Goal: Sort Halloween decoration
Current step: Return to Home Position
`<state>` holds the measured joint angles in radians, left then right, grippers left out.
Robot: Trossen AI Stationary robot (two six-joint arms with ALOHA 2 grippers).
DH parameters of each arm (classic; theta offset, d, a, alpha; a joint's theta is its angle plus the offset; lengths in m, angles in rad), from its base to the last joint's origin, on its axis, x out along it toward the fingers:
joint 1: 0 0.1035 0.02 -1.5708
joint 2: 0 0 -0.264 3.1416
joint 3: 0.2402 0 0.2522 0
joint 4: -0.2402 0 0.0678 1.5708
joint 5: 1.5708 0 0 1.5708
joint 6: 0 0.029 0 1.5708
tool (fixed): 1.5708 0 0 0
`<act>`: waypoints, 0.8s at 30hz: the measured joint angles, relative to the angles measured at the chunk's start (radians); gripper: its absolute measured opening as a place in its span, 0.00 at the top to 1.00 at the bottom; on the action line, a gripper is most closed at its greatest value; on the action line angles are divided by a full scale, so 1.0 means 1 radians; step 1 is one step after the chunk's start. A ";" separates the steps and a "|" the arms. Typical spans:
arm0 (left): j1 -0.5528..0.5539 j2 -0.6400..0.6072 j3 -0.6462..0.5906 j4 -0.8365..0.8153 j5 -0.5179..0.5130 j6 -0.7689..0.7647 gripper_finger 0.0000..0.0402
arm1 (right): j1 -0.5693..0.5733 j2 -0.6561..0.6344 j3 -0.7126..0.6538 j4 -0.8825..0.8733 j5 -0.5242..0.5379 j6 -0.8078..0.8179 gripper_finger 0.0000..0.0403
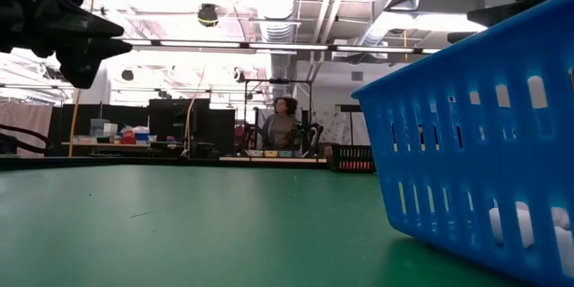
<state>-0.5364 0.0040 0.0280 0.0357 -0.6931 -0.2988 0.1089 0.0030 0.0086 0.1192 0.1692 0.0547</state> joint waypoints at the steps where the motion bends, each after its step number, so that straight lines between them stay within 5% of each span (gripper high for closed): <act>1: -0.012 0.000 0.000 0.000 -0.008 0.003 0.70 | 0.000 0.000 0.000 -0.007 0.000 -0.004 0.40; 15: -0.049 0.000 0.001 -0.008 -0.005 0.107 0.70 | 0.000 0.026 -0.002 -0.073 -0.013 0.024 0.40; 24: -0.048 0.000 0.001 -0.016 -0.159 0.068 0.70 | 0.000 0.026 -0.002 -0.077 -0.013 0.024 0.40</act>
<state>-0.5846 0.0044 0.0288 0.0196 -0.8522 -0.2312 0.1089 0.0288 0.0066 0.0425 0.1566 0.0788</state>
